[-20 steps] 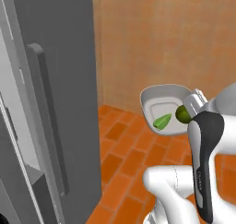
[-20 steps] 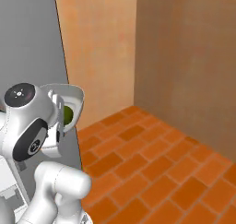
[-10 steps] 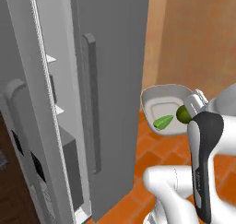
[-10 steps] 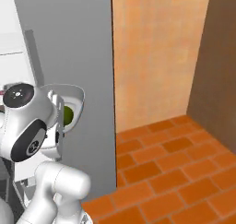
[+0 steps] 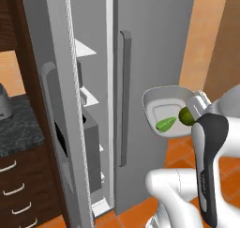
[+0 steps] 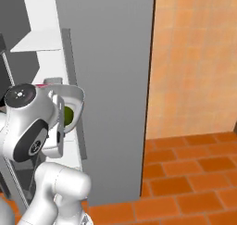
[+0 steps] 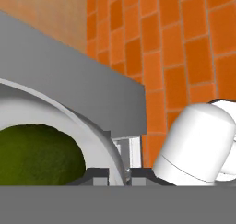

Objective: Take the meat container that has the steak and place it on the second highest rack of the freezer. Then take the vegetable container that has the lemon wedge and lime and place it on the highest rack of the freezer.

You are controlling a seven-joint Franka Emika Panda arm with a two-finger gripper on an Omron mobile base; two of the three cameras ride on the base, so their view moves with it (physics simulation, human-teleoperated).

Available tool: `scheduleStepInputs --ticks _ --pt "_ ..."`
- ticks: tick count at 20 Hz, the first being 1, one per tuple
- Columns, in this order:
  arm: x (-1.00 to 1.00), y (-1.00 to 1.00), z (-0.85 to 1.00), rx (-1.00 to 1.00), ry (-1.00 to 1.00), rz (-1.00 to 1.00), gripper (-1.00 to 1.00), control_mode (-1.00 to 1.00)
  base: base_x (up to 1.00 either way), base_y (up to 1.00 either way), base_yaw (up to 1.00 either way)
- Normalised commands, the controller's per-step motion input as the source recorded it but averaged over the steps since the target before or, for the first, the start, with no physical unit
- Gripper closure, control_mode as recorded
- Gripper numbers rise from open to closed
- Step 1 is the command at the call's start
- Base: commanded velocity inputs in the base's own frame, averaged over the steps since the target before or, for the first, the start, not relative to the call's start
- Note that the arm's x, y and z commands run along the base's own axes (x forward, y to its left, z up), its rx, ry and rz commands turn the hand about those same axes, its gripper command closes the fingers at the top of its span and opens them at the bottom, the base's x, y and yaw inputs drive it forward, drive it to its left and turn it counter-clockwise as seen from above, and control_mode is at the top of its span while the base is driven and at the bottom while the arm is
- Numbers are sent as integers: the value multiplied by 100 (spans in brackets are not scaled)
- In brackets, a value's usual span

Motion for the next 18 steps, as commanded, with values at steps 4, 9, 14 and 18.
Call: scheduleStepInputs --ticks 4,9,14,18 --pt "0 0 0 0 0 0 100 100 39 0 21" --pt "0 0 0 0 0 0 100 100 43 0 25" --pt "0 0 0 0 0 0 100 100 22 0 2" --pt "0 0 0 0 0 0 100 100 45 -6 29"
